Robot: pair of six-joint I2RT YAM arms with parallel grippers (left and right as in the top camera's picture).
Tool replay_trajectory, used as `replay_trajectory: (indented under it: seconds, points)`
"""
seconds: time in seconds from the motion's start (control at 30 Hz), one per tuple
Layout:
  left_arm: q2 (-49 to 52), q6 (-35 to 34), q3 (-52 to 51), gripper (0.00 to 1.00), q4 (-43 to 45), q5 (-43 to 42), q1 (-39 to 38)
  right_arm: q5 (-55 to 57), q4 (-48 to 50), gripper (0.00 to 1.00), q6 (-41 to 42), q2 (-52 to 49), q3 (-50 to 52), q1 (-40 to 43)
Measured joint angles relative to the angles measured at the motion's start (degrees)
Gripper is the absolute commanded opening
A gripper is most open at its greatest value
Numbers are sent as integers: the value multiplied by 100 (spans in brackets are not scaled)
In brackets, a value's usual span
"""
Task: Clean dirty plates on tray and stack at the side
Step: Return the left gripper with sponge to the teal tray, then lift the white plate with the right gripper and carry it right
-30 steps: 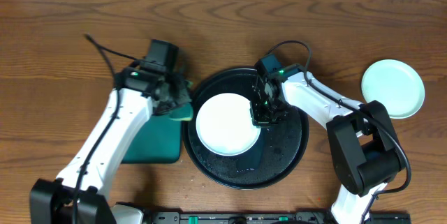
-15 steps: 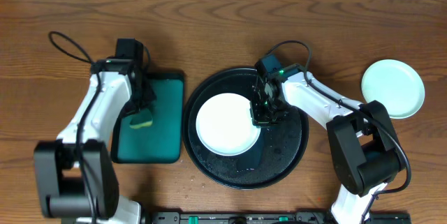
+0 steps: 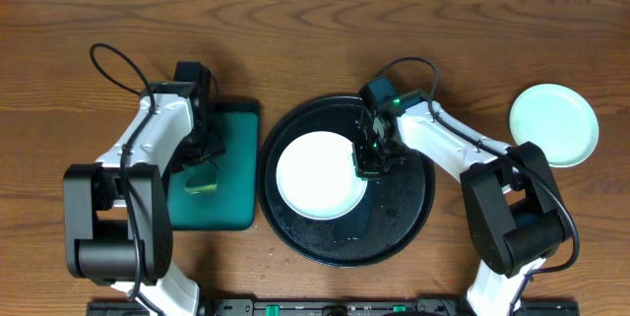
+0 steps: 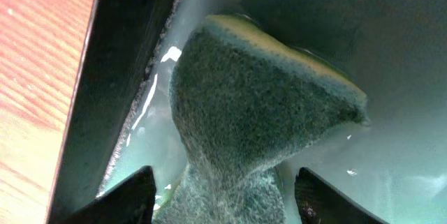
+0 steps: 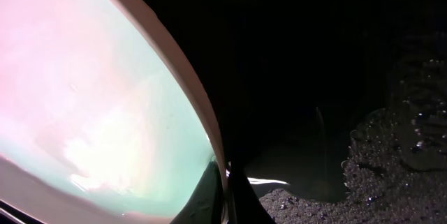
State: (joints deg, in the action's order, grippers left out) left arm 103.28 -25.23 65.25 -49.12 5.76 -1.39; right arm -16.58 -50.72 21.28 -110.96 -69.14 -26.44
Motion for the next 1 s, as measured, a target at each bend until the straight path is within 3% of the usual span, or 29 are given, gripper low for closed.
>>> replay_trajectory:
  seconds: [0.2,0.67,1.0]
  points:
    - [-691,-4,-9,75,-92,-138,0,0,0,1,0,0,0,0]
    - [-4382,-20,-7,79,-767,-199,-221,96,2,1,55,221,101,2]
    - [-4918,-20,-7,79,-1110,-199,-221,387,-1005,1,417,1694,133,415]
